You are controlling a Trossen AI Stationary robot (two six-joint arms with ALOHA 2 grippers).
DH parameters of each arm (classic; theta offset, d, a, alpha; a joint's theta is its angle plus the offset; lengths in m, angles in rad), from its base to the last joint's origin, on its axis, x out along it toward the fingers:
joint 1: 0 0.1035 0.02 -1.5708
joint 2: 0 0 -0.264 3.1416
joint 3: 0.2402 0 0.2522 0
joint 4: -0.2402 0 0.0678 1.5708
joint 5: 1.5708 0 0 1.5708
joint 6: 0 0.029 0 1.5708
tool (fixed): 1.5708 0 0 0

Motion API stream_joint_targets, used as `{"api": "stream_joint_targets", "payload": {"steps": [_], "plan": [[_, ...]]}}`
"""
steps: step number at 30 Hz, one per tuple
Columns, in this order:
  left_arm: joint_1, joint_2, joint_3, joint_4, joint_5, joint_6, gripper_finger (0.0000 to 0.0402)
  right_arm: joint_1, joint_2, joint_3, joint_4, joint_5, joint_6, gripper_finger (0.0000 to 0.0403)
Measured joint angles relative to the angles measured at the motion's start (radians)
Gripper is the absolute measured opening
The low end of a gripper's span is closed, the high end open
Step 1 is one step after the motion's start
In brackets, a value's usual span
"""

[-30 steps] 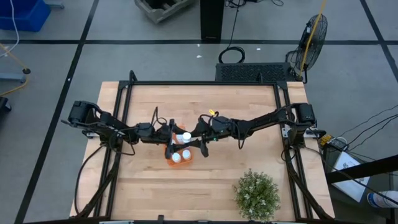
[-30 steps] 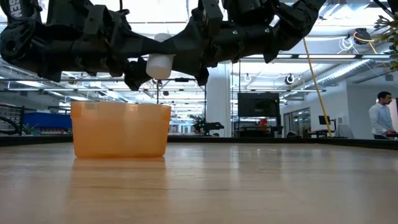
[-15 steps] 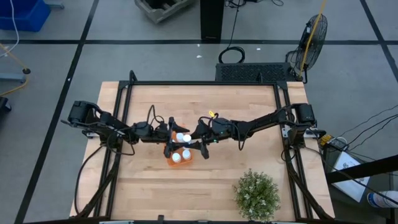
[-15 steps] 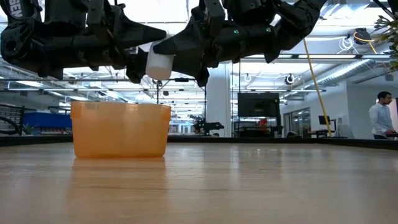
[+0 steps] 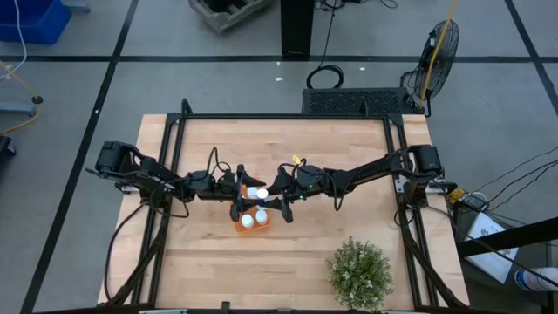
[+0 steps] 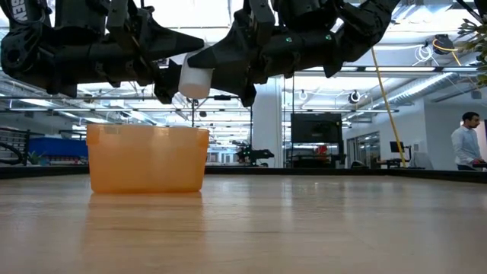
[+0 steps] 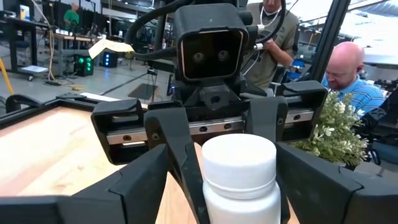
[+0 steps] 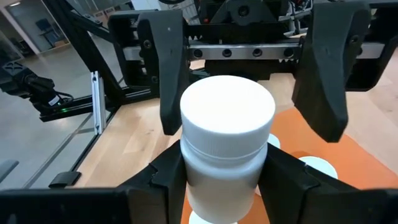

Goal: Pick and place pill bottles into a basket
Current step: Put the white medicine bottle into the orange bin

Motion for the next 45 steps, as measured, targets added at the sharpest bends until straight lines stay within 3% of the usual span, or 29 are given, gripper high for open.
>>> {"api": "stream_joint_targets", "payload": {"steps": [6, 13, 30, 38, 45], "plan": [[0.0, 0.0, 0.001, -0.007, 0.008, -0.013, 0.0256, 0.0, 0.0, 0.0, 0.0, 0.02, -0.003, 0.0148], [0.0, 0.0, 0.001, -0.009, 0.027, 0.015, 0.0156, 0.0, 0.0, -0.001, -0.004, 0.023, -0.017, 0.0148], [-0.001, -0.005, 0.0, -0.008, 0.044, 0.151, 0.0156, 0.004, 0.0, 0.0, -0.031, 0.051, -0.09, 0.0147], [-0.002, -0.022, -0.015, 0.004, 0.063, 0.212, 0.0156, 0.021, 0.002, -0.002, -0.104, 0.126, -0.049, 0.0277], [-0.003, -0.097, -0.038, -0.077, 0.044, 0.214, 0.0156, 0.022, 0.002, -0.002, -0.162, 0.202, -0.043, 0.0287]]}}
